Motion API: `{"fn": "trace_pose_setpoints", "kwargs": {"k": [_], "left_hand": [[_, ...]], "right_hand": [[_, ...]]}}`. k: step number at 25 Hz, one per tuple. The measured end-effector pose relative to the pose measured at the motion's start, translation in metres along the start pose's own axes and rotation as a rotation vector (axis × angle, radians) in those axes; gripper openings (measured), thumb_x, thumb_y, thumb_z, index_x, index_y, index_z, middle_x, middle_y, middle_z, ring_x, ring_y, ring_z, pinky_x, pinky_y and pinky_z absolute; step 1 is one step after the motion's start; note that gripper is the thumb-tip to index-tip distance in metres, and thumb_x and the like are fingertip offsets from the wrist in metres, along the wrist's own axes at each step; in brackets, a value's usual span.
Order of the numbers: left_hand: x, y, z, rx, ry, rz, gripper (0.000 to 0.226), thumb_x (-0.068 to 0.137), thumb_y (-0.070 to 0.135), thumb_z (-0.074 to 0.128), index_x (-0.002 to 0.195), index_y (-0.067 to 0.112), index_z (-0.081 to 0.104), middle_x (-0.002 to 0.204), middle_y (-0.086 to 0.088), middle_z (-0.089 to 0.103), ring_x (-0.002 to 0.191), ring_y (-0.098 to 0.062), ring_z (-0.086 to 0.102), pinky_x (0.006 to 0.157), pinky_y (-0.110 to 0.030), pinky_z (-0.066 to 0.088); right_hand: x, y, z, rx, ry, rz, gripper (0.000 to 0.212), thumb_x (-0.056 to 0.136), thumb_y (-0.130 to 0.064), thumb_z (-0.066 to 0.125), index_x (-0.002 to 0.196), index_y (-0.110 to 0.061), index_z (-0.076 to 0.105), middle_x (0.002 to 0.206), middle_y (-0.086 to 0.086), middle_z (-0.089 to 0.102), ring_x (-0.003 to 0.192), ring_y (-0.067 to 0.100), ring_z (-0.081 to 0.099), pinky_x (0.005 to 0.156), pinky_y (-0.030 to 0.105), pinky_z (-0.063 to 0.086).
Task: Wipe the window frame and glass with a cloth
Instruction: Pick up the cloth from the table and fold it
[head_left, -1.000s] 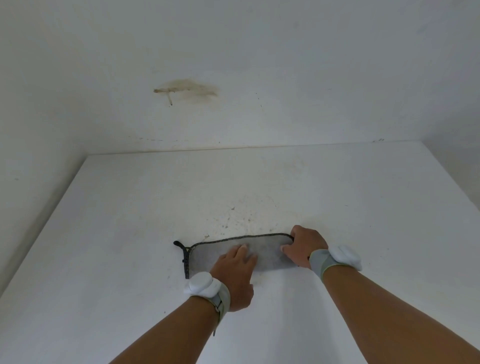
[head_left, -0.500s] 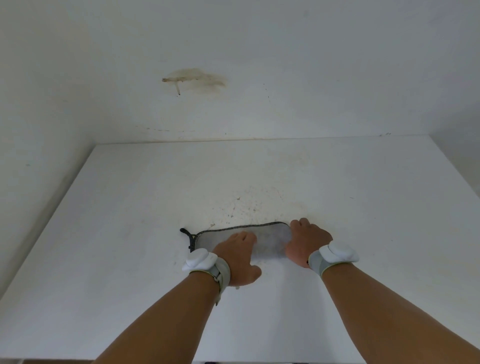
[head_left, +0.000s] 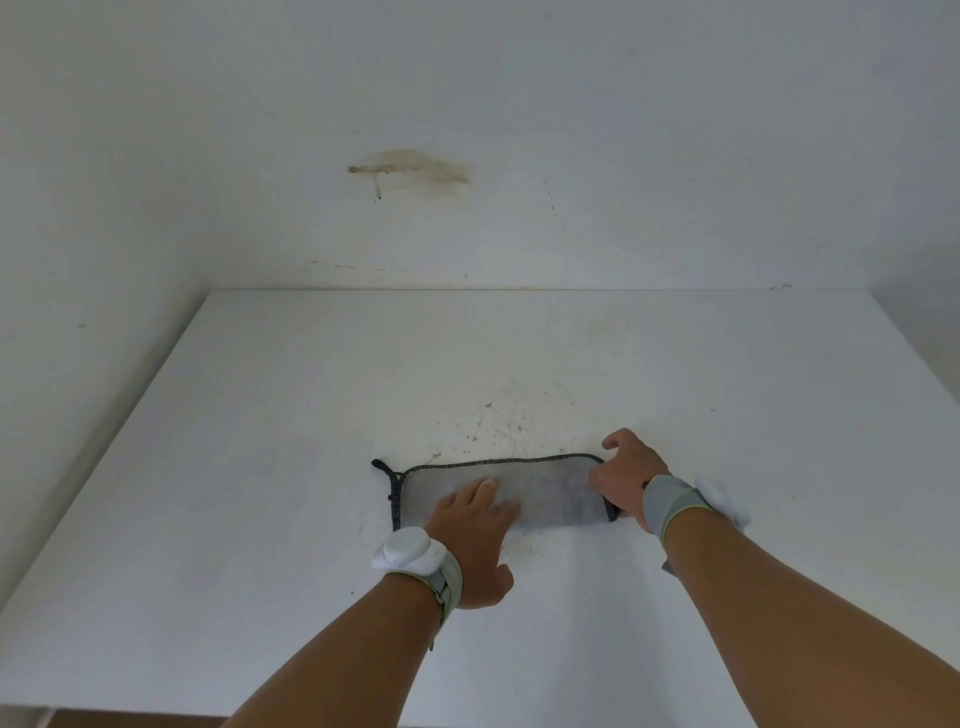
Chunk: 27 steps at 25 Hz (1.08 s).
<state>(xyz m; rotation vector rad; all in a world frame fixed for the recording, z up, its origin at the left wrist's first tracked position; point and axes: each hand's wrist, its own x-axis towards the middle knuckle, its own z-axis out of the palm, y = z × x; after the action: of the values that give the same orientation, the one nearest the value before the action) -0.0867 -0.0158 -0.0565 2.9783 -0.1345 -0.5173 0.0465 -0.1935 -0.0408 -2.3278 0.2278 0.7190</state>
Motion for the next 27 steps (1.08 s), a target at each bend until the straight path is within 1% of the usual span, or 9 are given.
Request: {"fn": "trace_pose_setpoints", "kwargs": {"k": [4,7,10,13,17,20,22,25,27], "left_hand": [[0.002,0.002,-0.001,-0.020,-0.053,-0.008,0.074,0.082,0.043,0.053,0.147,0.027,0.023,0.160,-0.009,0.009,0.148,-0.028,0.006,0.119,-0.045,0.015],[0.000,0.002,-0.003,-0.023,-0.064,-0.011,0.075,0.083,0.044,0.053,0.148,0.028,0.021,0.161,-0.007,0.006,0.149,-0.026,0.004,0.120,-0.044,0.012],[-0.001,0.000,-0.007,-0.091,-0.078,-0.020,0.073,0.084,0.043,0.053,0.149,0.028,0.022,0.162,-0.006,0.008,0.149,-0.024,0.006,0.120,-0.041,0.013],[-0.006,-0.011,-0.016,-0.353,-0.030,-0.093,0.064,0.089,0.031,0.052,0.149,0.024,0.029,0.159,-0.003,0.021,0.146,-0.023,0.021,0.118,-0.035,0.022],[-0.011,-0.040,-0.025,-0.768,0.157,-0.333,0.047,0.092,0.013,0.048,0.139,0.017,0.047,0.146,-0.005,0.045,0.136,-0.022,0.038,0.113,-0.028,0.026],[-0.009,-0.055,-0.025,-0.834,0.181,-0.488,0.043,0.092,0.009,0.044,0.132,0.016,0.055,0.139,-0.006,0.052,0.130,-0.025,0.045,0.110,-0.028,0.030],[-0.009,-0.065,-0.020,-0.979,0.145,-0.580,0.038,0.092,0.008,0.044,0.126,0.015,0.061,0.133,-0.008,0.057,0.125,-0.028,0.049,0.106,-0.027,0.033],[-0.016,-0.080,-0.022,-1.429,0.192,-0.659,0.027,0.087,0.003,0.051,0.107,0.013,0.067,0.121,-0.016,0.065,0.112,-0.032,0.059,0.101,-0.040,0.047],[-0.024,-0.087,-0.028,-1.679,0.194,-0.675,0.026,0.090,-0.002,0.048,0.109,0.009,0.061,0.113,-0.020,0.067,0.107,-0.033,0.063,0.092,-0.040,0.053]], "right_hand": [[-0.006,0.000,-0.003,0.104,-0.125,0.089,0.022,0.079,-0.003,0.066,0.100,0.003,0.065,0.096,0.019,0.063,0.086,0.034,0.061,0.079,0.043,0.057],[-0.013,-0.012,-0.004,0.086,-0.107,0.008,0.020,0.078,-0.005,0.065,0.097,0.001,0.066,0.099,0.020,0.065,0.091,0.035,0.063,0.077,0.042,0.059],[-0.021,-0.030,0.000,0.000,-0.032,-0.135,0.021,0.076,-0.011,0.067,0.095,-0.006,0.066,0.094,0.015,0.065,0.090,0.033,0.064,0.078,0.048,0.058],[-0.033,-0.049,0.014,0.017,-0.024,-0.224,0.027,0.073,-0.017,0.072,0.098,-0.017,0.061,0.090,0.008,0.063,0.083,0.028,0.064,0.074,0.046,0.059],[-0.048,-0.076,0.043,-0.062,-0.083,-0.360,0.037,0.073,-0.020,0.073,0.106,-0.023,0.056,0.098,0.006,0.063,0.085,0.025,0.062,0.065,0.032,0.054],[-0.054,-0.086,0.056,-0.088,-0.076,-0.413,0.039,0.073,-0.021,0.073,0.108,-0.022,0.056,0.102,0.006,0.064,0.088,0.026,0.062,0.074,0.035,0.056],[-0.058,-0.094,0.067,-0.119,-0.090,-0.451,0.040,0.073,-0.023,0.074,0.109,-0.022,0.056,0.103,0.006,0.065,0.088,0.026,0.062,0.076,0.034,0.055],[-0.064,-0.108,0.088,-0.166,-0.095,-0.493,0.041,0.074,-0.026,0.072,0.111,-0.023,0.055,0.104,0.004,0.065,0.091,0.024,0.061,0.077,0.032,0.053],[-0.069,-0.117,0.107,-0.190,-0.101,-0.509,0.037,0.076,-0.027,0.071,0.110,-0.022,0.056,0.103,0.004,0.065,0.091,0.025,0.061,0.078,0.032,0.052]]}}
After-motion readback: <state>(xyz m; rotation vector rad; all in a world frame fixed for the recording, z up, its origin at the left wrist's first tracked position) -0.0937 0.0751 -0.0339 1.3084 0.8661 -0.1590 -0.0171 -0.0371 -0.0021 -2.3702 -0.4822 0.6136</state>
